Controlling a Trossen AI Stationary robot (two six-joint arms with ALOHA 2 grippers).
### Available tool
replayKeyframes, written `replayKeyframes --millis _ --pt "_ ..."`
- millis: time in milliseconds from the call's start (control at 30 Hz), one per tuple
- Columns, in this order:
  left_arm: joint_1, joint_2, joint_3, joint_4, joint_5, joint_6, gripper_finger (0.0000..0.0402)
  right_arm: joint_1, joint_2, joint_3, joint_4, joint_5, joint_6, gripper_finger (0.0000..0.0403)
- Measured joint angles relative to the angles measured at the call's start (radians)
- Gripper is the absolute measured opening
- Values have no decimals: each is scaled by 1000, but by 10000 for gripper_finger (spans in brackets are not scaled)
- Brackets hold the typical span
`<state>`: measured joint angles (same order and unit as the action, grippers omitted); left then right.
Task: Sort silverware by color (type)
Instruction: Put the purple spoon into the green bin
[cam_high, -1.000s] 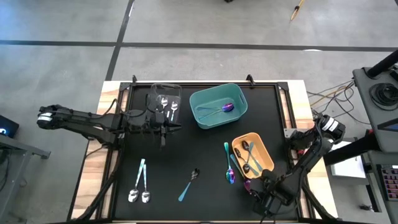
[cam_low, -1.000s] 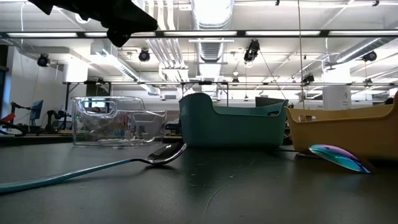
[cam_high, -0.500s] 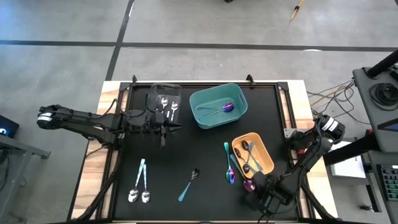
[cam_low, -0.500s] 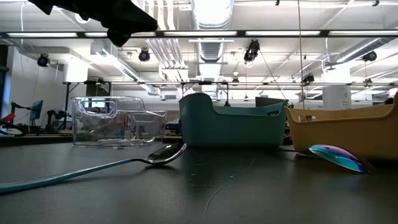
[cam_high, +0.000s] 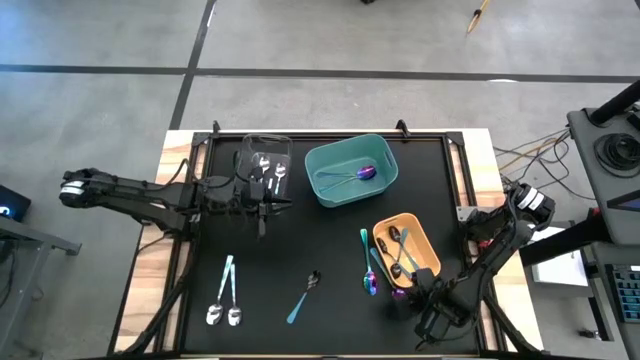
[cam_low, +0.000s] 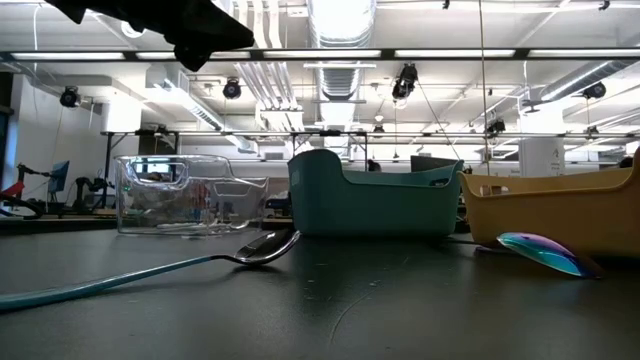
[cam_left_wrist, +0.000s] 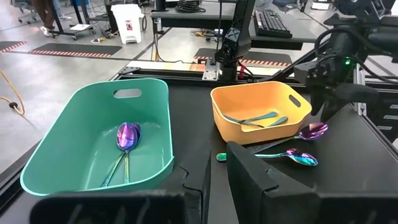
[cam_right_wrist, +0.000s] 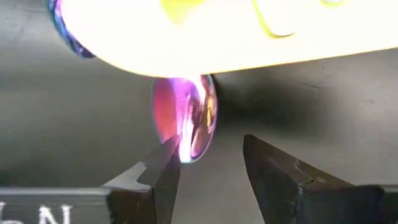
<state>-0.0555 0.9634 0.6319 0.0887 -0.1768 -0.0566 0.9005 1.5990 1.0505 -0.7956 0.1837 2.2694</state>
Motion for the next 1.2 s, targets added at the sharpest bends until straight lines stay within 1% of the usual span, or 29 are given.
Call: replayKeyframes --millis 100,333,500,700,867,1200 --pt "0 0 0 1 0 0 34 0 0 -18 14 0 10 164" --pt "0 0 0 2 0 -2 34 0 13 -77 137 2 9 164" --pt "0 0 0 12 0 -3 34 -1 28 -98 207 28 7 164" --pt "0 0 0 17 0 -3 34 -2 36 -98 209 34 -15 164" --pt "0 0 0 16 0 -3 34 -5 37 -98 208 80 -18 164" --pt "0 0 0 16 0 -3 34 -11 37 -96 215 88 -19 164"
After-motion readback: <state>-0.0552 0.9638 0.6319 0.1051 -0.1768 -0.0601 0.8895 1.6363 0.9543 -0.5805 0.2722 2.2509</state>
